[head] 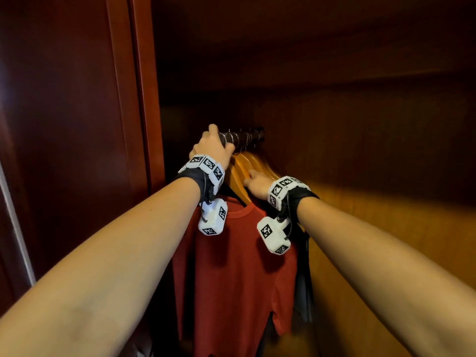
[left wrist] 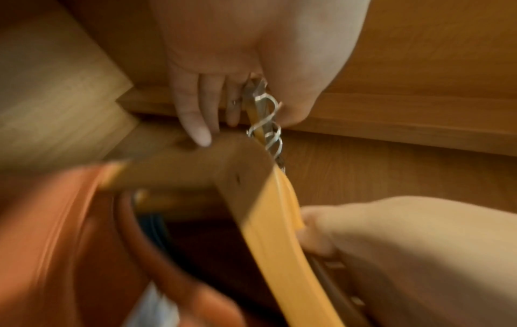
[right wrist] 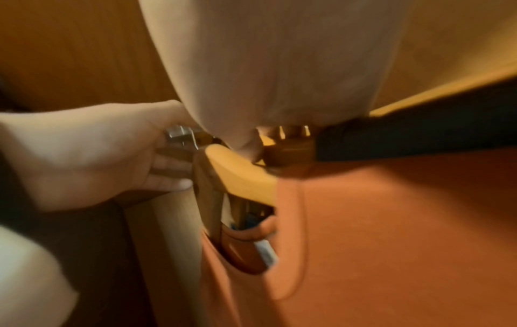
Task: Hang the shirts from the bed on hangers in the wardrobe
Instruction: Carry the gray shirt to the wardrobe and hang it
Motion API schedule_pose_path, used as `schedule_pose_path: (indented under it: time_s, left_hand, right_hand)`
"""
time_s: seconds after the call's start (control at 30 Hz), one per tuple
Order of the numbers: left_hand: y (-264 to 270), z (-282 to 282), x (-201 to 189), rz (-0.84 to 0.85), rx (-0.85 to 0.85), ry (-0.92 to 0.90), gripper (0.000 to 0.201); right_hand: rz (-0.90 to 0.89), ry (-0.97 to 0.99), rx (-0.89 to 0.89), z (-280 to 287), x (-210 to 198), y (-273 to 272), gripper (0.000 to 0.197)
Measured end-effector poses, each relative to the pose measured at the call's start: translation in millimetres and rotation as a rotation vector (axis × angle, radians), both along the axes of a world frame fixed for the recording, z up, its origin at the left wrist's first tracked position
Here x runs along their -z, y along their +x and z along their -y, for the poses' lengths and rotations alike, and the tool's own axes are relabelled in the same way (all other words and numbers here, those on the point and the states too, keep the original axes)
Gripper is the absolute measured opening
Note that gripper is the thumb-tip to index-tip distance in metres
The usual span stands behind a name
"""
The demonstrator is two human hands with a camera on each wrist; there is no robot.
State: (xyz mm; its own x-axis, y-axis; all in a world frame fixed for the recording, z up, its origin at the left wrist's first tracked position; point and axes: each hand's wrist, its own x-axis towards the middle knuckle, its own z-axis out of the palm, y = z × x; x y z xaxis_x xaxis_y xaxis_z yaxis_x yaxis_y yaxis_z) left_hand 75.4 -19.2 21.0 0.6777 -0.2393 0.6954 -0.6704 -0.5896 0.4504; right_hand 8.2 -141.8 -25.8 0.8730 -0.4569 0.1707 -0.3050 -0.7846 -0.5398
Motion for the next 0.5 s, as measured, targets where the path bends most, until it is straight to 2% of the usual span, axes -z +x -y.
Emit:
schedule_pose_path:
  time_s: [0.13, 0.2, 0.27, 0.37, 0.5]
  left_hand:
    - [-9, 7, 19, -0.12, 0.034, -0.048, 0.091]
    - [-12, 11, 25, -0.166, 0.031, -0.073, 0.107]
    - [-11, 15, 28, -0.195, 0.016, -0.091, 0.114]
    - [-5, 18, 31, -0.306, -0.013, -0.099, 0.112]
    - [2, 15, 31, -0.319, 0.025, 0.01, 0.079]
  right_hand:
    - [-0.055, -0.188, -0.021, 3, 2, -6, 0.038]
    - [-0.114, -0.293, -0.011, 6, 1, -9, 0.043]
    - [-0.142, -0.328, -0.009, 10, 2, -11, 0.045]
    - [-0.095, -0.297, -0.046, 14, 5, -16, 0.044]
    - [0.057, -0.184, -0.04, 18, 7, -18, 0.035]
